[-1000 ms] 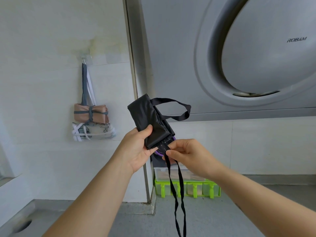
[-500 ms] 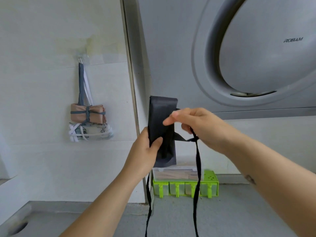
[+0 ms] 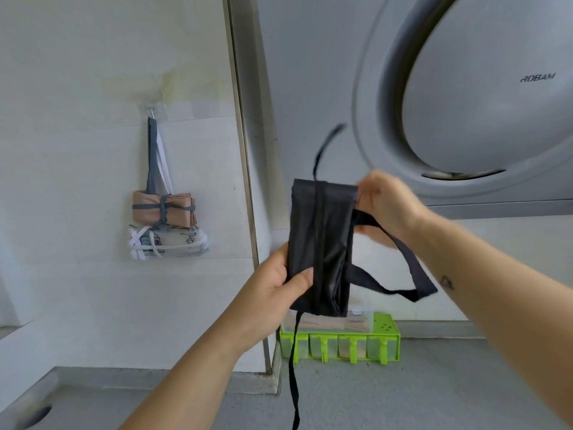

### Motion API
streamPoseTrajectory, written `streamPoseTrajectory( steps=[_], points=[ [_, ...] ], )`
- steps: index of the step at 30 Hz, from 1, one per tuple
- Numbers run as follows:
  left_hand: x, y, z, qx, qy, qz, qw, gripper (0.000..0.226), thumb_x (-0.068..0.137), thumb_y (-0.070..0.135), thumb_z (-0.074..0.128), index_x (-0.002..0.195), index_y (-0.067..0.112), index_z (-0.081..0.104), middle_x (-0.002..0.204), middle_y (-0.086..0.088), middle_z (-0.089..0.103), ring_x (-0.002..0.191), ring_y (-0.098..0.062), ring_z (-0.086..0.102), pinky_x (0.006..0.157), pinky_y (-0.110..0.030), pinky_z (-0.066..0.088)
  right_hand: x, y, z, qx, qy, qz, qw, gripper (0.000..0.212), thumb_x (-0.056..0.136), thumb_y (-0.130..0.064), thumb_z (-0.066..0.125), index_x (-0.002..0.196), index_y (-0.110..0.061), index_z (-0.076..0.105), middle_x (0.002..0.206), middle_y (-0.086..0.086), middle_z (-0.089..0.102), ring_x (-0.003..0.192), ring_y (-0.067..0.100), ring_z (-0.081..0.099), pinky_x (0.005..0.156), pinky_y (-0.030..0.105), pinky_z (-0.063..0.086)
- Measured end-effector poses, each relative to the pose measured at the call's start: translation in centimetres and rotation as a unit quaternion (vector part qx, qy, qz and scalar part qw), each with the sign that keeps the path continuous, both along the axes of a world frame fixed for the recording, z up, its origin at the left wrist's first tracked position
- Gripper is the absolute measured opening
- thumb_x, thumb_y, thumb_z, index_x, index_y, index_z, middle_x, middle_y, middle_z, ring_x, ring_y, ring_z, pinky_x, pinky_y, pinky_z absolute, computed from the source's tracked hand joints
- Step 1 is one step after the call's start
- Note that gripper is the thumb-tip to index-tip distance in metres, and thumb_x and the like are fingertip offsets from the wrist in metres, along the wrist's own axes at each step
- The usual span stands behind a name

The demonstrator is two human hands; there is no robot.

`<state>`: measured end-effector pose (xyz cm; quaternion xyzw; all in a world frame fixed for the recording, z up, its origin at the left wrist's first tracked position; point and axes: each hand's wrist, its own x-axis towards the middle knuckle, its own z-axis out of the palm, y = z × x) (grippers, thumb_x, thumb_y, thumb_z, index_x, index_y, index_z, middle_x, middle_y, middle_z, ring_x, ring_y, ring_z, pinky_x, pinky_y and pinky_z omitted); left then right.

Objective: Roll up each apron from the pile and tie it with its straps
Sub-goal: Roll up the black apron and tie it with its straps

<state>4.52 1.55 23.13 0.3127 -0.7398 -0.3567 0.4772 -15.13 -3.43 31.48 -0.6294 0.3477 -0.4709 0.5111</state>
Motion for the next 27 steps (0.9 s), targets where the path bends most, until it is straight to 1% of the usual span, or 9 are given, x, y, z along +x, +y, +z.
streamPoseTrajectory(
  steps=[3, 6, 9, 14, 16, 19, 23, 25, 27],
  points=[
    [0.4, -0.9, 0.1, 0.030, 0.103, 0.015, 0.994, 0.028, 0.094, 0.023, 0.055, 0.122, 0.024, 0.057, 0.120, 0.000, 0.067, 0.116, -0.021, 0.061, 0.099, -0.043, 0.045, 1.1, 0.2, -5.2, -0.100, 0.185, -0.009, 0.978, 0.016, 0.089, -0.013, 0.053, 0.098, -0.009, 0.065, 0.094, 0.002, 0.065, 0.082, 0.011, 0.058, 0.080, 0.026, 0.043],
    [0.6, -1.7, 0.1, 0.063, 0.200, 0.042, 0.977, 0.024, 0.096, 0.012, 0.049, 0.117, 0.019, 0.058, 0.111, -0.003, 0.070, 0.106, -0.022, 0.066, 0.085, -0.036, 0.054, 3.0, 1.7, -8.8, -0.082, 0.183, 0.011, 0.980, 0.022, 0.095, -0.019, 0.054, 0.081, -0.017, 0.072, 0.073, -0.010, 0.066, 0.066, -0.001, 0.054, 0.070, 0.014, 0.041],
    [0.8, -2.3, -0.1, 0.087, 0.249, 0.066, 0.962, 0.025, 0.097, 0.008, 0.046, 0.118, 0.016, 0.058, 0.109, -0.003, 0.072, 0.101, -0.019, 0.068, 0.075, -0.027, 0.056, 4.6, 2.5, -10.7, -0.122, 0.226, -0.028, 0.966, 0.018, 0.093, -0.028, 0.058, 0.093, -0.021, 0.074, 0.088, -0.005, 0.070, 0.073, -0.008, 0.058, 0.069, 0.006, 0.040],
    [0.9, -3.1, -0.9, 0.100, 0.264, 0.136, 0.950, 0.027, 0.099, 0.010, 0.048, 0.124, 0.016, 0.055, 0.113, -0.004, 0.070, 0.104, -0.021, 0.067, 0.087, -0.037, 0.053, 5.6, 4.0, -10.4, -0.213, 0.341, -0.060, 0.914, 0.026, 0.094, -0.032, 0.055, 0.097, -0.013, 0.074, 0.087, 0.003, 0.051, 0.075, -0.005, 0.042, 0.071, 0.016, 0.036],
    [0.8, -3.2, -1.1, 0.106, 0.263, 0.155, 0.946, 0.026, 0.099, 0.012, 0.048, 0.123, 0.018, 0.055, 0.113, -0.002, 0.070, 0.103, -0.020, 0.068, 0.087, -0.037, 0.054, 6.0, 4.6, -10.2, -0.259, 0.381, -0.086, 0.883, 0.029, 0.095, -0.035, 0.053, 0.098, -0.014, 0.073, 0.087, -0.007, 0.046, 0.079, -0.012, 0.038, 0.077, 0.025, 0.032],
    [0.9, -3.5, -1.7, 0.070, 0.193, 0.204, 0.957, 0.023, 0.098, 0.016, 0.051, 0.118, 0.026, 0.058, 0.111, 0.003, 0.070, 0.103, -0.019, 0.067, 0.091, -0.044, 0.053, 6.1, 5.1, -9.6, -0.328, 0.390, -0.158, 0.846, 0.025, 0.093, -0.041, 0.053, 0.095, -0.026, 0.073, 0.090, -0.014, 0.037, 0.079, -0.003, 0.039, 0.080, 0.027, 0.024],
    [0.7, -3.1, -1.9, 0.034, 0.113, 0.211, 0.970, 0.021, 0.098, 0.016, 0.050, 0.113, 0.028, 0.060, 0.105, 0.006, 0.071, 0.100, -0.017, 0.067, 0.091, -0.049, 0.052, 5.8, 4.6, -8.4, -0.343, 0.290, -0.130, 0.884, 0.018, 0.089, -0.033, 0.061, 0.082, -0.026, 0.076, 0.092, -0.030, 0.056, 0.084, -0.011, 0.045, 0.084, 0.020, 0.032],
    [0.5, -2.9, -1.9, 0.039, 0.095, 0.191, 0.976, 0.021, 0.097, 0.016, 0.051, 0.111, 0.028, 0.062, 0.105, 0.006, 0.072, 0.100, -0.017, 0.067, 0.091, -0.049, 0.052, 5.6, 4.7, -7.9, -0.304, 0.238, -0.075, 0.920, 0.016, 0.090, -0.022, 0.063, 0.082, -0.018, 0.077, 0.088, -0.017, 0.070, 0.078, -0.011, 0.054, 0.080, 0.009, 0.033],
    [0.4, -2.7, -1.8, 0.045, 0.087, 0.178, 0.979, 0.022, 0.097, 0.015, 0.051, 0.111, 0.028, 0.062, 0.106, 0.006, 0.072, 0.102, -0.017, 0.067, 0.093, -0.047, 0.052, 5.2, 5.1, -7.5, -0.251, 0.178, -0.037, 0.951, 0.016, 0.090, -0.015, 0.063, 0.086, -0.008, 0.076, 0.085, -0.005, 0.071, 0.070, -0.011, 0.056, 0.071, 0.003, 0.037]
  ],
)
